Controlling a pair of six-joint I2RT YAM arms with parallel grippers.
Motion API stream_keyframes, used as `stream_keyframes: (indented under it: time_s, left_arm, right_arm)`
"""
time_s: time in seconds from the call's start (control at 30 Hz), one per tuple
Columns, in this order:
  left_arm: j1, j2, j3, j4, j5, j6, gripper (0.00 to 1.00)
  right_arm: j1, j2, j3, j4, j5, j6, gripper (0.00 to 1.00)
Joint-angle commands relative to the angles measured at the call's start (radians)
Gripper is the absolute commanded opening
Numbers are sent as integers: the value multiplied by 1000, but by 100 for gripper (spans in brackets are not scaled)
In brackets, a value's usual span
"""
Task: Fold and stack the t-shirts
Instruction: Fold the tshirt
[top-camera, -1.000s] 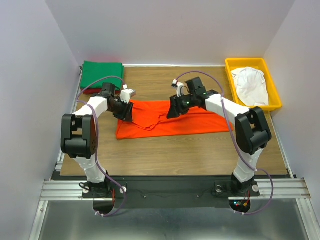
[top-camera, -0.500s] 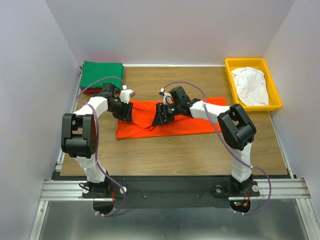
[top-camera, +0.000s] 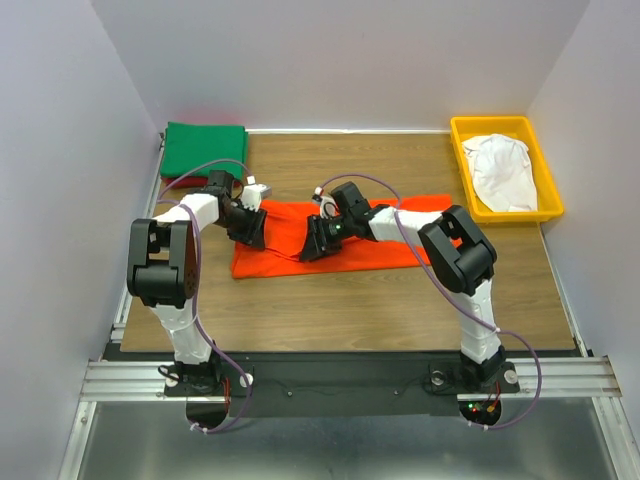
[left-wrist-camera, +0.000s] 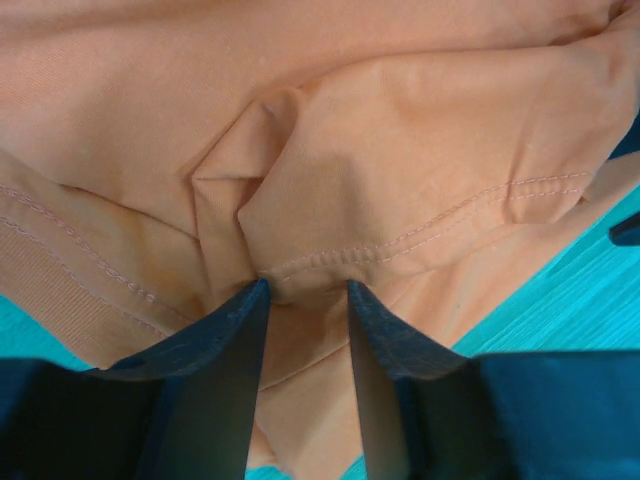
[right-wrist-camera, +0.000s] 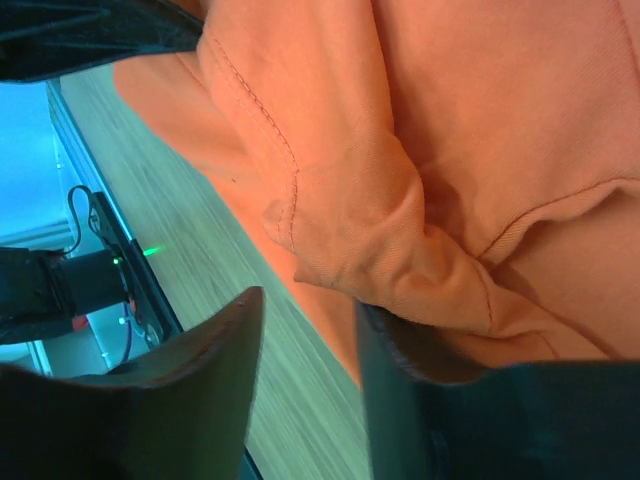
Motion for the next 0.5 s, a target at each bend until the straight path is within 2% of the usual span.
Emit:
stream_keyframes:
  time_s: [0.0,0.03,0.23,0.3,0.33,0.43,0.47]
  left_arm:
    - [6,-5,37,0,21,6,45]
    - [6,-10,47,-6,29,10,40]
    - [4,-32,106,-42,44,10,27]
    - [4,-30,132,-54,49,12,20]
    - [4,-29,148,-57,54,12,14]
    - [6,-21,173,-69,69,6,5]
    - [4,-9,194,-72,74,6,0]
  right_arm:
    - [6,7,36,42,-5,17,45]
    - [6,-5,33,42,-2,14,41]
    - [6,-42,33,44,4,10,28]
    - [3,-51,38,44,8,10,26]
    - [1,-53,41,45,10,11,22]
    - [-14,-58,52,48,14,7,15]
    - [-19,-59,52,51,21,5,9]
